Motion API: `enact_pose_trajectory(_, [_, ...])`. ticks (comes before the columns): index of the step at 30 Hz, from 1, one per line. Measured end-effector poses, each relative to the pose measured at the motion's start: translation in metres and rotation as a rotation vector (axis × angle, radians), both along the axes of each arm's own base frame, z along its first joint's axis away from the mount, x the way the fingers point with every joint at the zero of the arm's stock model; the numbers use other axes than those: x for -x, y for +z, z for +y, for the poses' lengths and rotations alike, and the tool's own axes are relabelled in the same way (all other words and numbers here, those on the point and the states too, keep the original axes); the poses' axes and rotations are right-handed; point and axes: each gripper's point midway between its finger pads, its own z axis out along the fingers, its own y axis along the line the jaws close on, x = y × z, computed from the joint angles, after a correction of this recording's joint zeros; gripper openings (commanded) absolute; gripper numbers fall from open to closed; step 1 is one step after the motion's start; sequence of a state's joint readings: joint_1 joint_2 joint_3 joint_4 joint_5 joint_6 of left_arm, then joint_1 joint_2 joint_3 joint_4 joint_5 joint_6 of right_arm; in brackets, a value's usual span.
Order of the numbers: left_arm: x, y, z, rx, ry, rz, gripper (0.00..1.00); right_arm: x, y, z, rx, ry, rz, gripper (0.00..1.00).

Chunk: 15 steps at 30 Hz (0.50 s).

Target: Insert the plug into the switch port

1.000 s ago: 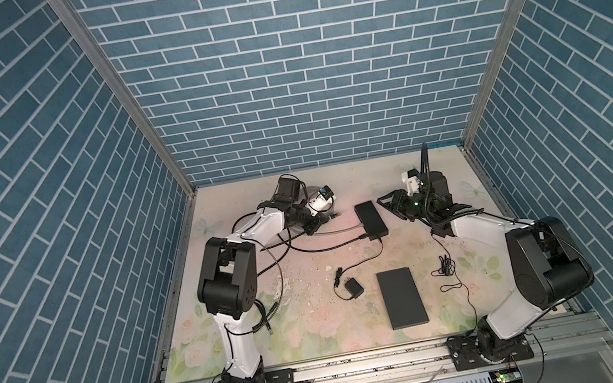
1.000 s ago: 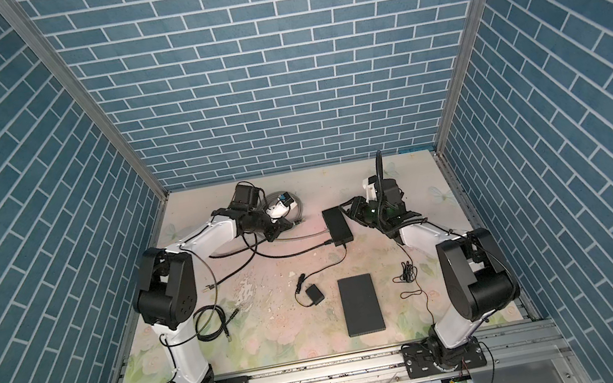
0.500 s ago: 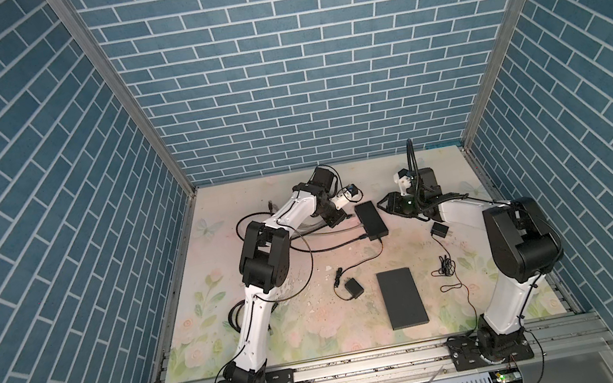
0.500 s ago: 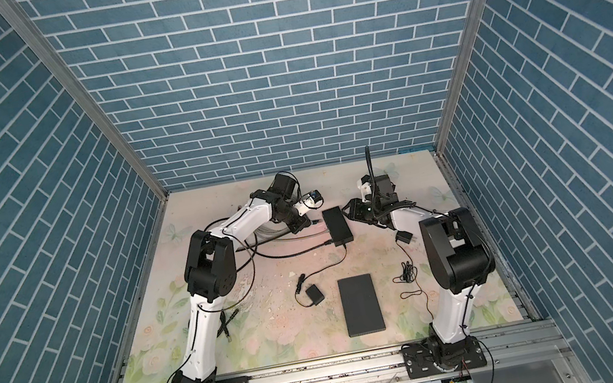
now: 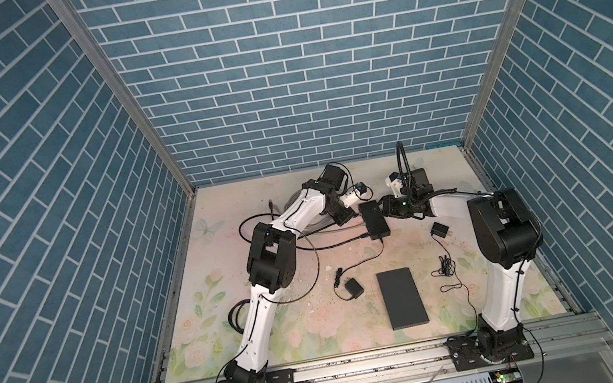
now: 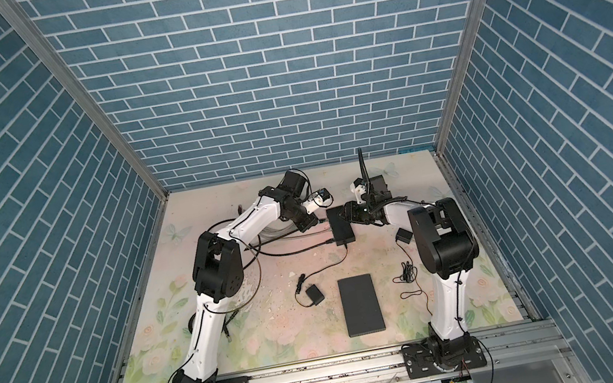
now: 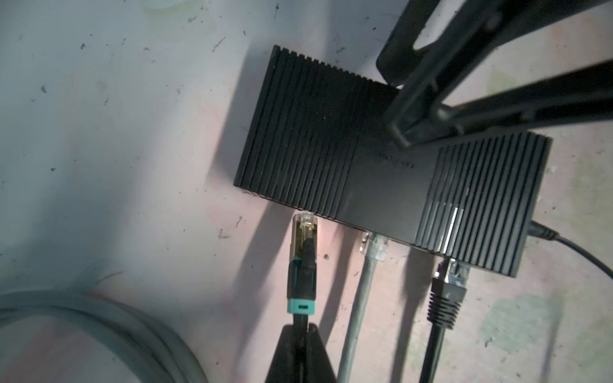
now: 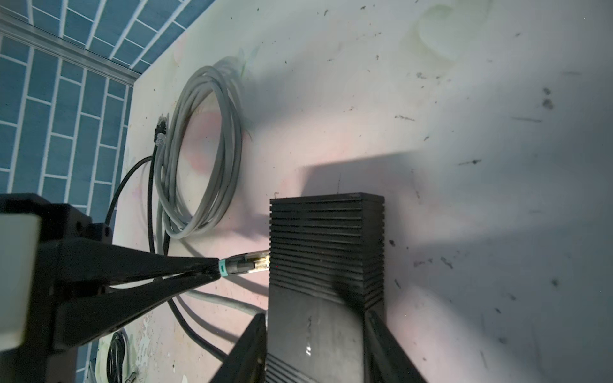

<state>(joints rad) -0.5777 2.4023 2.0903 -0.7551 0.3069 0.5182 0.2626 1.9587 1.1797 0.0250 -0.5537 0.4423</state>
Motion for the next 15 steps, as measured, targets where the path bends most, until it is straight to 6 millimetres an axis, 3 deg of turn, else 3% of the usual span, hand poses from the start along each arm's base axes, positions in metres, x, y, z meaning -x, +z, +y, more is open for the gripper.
enact_pose_trajectory(4, [0.007, -0.004, -0.006, -0.01, 0.016, 0.012, 0.03, 0.001, -0.006, -0.005, 0.043, 0.019, 0.018, 0.49])
enact_pose_trajectory(10, [0.024, -0.026, -0.009, -0.03, 0.064, 0.033, 0.03, 0.004, -0.012, -0.01, 0.078, 0.072, 0.043, 0.49])
enact_pose_trajectory(15, [0.024, -0.026, -0.009, -0.019, 0.094, -0.005, 0.03, 0.002, -0.017, -0.008, 0.097, 0.139, 0.064, 0.49])
